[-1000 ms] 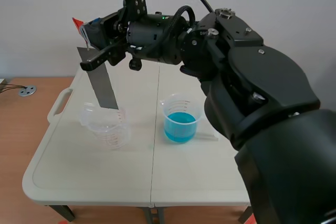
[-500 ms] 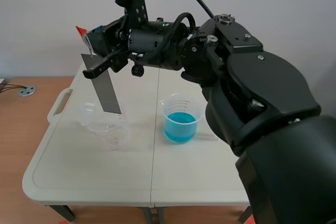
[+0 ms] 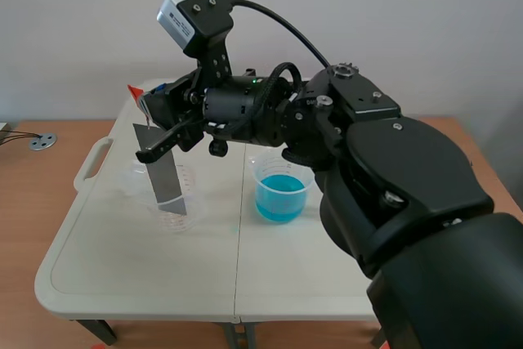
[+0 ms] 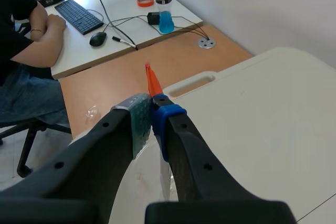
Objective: Hold the metal plate by the orange handle, dip it into the blue solution, take it out and point at it, then put the plate back in the beaker on the left.
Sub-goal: 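Put the plate into the left beaker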
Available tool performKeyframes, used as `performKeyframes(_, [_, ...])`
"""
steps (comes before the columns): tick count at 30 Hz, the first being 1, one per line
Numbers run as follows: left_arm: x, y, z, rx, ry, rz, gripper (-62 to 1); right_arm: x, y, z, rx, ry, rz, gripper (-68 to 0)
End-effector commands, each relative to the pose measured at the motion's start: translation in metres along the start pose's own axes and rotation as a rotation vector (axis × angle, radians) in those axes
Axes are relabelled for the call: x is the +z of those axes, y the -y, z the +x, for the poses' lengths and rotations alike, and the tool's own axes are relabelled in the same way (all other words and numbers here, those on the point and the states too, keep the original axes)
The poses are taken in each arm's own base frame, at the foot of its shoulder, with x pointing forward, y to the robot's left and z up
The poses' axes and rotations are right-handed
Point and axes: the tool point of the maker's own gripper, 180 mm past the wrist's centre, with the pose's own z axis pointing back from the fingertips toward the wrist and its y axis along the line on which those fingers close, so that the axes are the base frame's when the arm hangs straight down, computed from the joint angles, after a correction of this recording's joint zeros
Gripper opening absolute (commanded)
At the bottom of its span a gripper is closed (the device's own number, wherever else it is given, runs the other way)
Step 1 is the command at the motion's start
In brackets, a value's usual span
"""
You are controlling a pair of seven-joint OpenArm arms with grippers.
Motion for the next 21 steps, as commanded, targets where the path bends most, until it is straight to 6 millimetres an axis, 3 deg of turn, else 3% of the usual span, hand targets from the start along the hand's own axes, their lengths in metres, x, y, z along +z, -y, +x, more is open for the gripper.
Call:
performKeyframes(1, [0.001,0.002,0.001,0.01,0.01,-0.003,-59.7,-0.005,-0.004,0.016,-0.005,0.056,0.015,-66.2])
performKeyframes(21, [0.001,0.002,0.001,0.01,0.009,-0.003,-59.7,0.0,0.0,-0.004,0.018,-0.011,0.001,-66.2])
